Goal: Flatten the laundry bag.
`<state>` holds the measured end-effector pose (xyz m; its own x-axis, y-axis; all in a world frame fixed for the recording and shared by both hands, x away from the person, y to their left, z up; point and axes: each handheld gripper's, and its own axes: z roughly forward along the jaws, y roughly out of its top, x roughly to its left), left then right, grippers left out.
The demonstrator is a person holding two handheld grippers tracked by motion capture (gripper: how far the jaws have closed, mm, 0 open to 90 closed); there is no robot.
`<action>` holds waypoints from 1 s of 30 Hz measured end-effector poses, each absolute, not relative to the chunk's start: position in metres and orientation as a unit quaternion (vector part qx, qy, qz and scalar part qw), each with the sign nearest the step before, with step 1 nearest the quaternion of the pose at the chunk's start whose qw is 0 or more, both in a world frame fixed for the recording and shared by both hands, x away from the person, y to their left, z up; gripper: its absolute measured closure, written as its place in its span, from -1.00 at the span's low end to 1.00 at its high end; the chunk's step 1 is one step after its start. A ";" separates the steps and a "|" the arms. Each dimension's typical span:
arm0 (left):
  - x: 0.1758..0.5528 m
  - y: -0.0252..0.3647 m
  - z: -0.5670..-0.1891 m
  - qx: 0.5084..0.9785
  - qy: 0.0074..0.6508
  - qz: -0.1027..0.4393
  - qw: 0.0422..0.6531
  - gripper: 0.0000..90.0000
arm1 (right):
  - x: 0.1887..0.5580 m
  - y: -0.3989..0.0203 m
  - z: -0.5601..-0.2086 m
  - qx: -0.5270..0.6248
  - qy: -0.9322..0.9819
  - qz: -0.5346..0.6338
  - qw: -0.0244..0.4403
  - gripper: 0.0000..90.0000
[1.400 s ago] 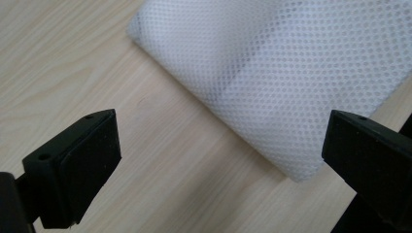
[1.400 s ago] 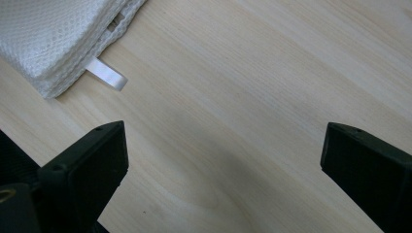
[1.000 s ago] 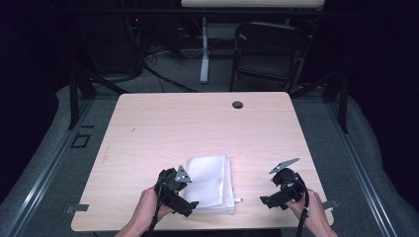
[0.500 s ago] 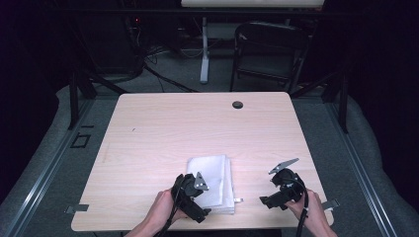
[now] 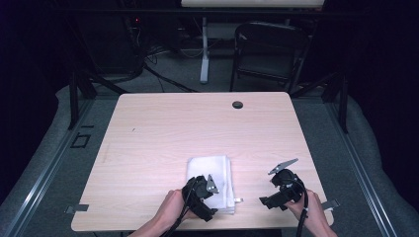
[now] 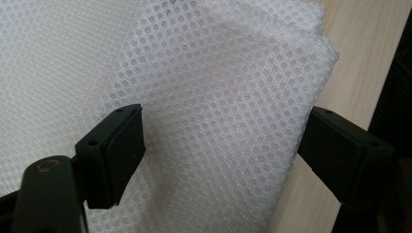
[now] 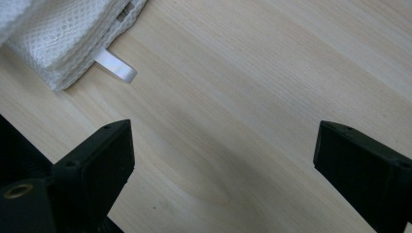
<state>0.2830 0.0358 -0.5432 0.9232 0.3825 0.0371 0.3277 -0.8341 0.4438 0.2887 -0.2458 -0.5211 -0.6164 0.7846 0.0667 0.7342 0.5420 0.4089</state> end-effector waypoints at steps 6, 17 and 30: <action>0.283 0.031 -0.548 0.960 0.175 0.065 0.207 -0.40 | 0.288 -0.244 -0.523 0.433 0.876 0.205 0.062 -0.83; 0.285 0.032 -0.553 0.961 0.171 0.075 0.204 -0.02 | 0.287 -0.240 -0.524 0.430 0.877 0.207 0.058 -0.78; 0.290 0.037 -0.551 0.959 0.171 0.058 0.219 0.28 | 0.283 -0.225 -0.523 0.398 0.892 0.209 0.049 -0.67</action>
<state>0.2904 0.0375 -0.5511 0.9347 0.3538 0.0351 0.3033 -0.8451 0.4403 0.2832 -0.2253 -0.5232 -0.6782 0.7305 0.0799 0.6899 0.5955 0.4115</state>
